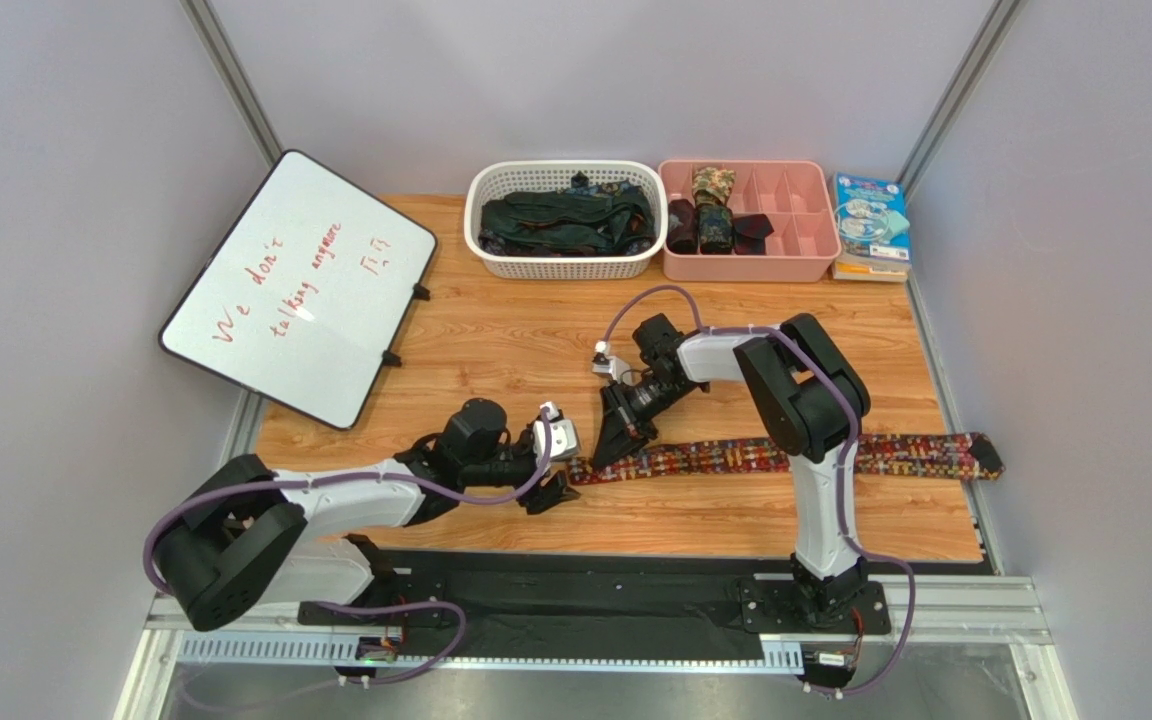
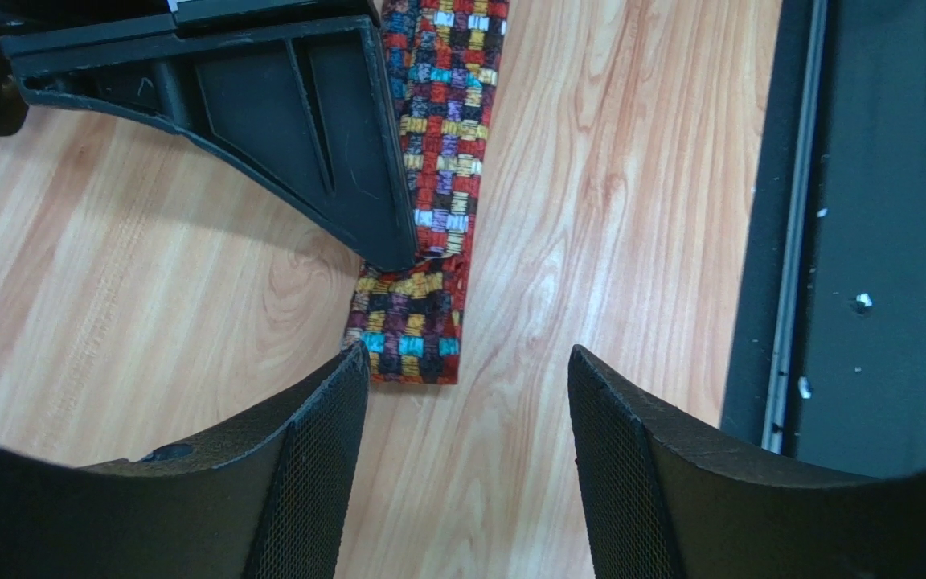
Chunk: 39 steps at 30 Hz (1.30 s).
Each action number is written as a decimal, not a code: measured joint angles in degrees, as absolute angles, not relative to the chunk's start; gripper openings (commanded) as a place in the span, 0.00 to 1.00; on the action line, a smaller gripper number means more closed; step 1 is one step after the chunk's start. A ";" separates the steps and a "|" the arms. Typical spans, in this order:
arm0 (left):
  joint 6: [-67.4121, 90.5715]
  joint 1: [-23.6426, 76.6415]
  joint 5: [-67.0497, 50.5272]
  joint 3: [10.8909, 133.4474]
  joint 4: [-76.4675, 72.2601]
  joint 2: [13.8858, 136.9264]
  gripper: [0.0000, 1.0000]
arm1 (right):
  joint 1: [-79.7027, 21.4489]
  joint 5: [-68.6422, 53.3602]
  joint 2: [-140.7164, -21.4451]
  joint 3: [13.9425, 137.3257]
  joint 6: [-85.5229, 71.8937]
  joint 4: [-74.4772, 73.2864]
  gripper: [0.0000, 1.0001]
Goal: Roll the ties
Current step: Roll the tie at the center of the board.
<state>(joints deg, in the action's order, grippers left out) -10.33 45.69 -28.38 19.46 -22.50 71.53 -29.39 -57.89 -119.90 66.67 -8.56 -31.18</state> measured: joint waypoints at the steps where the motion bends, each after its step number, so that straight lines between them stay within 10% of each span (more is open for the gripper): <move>1: -10.85 45.78 -28.18 19.46 -23.31 72.38 0.66 | -29.36 -57.93 -119.90 66.67 -8.34 -31.20 0.00; 18: -14.85 46.15 -23.07 24.88 -25.56 85.56 0.70 | -28.62 -58.43 -119.90 66.67 -5.89 -32.27 0.00; 28: -16.01 46.72 -24.77 25.87 -23.29 86.08 0.36 | -28.58 -58.52 -119.90 66.67 -5.69 -32.23 0.00; 39: -17.65 48.47 -24.05 33.41 -11.92 87.05 0.52 | -28.36 -58.24 -118.91 65.54 -6.48 -30.72 0.00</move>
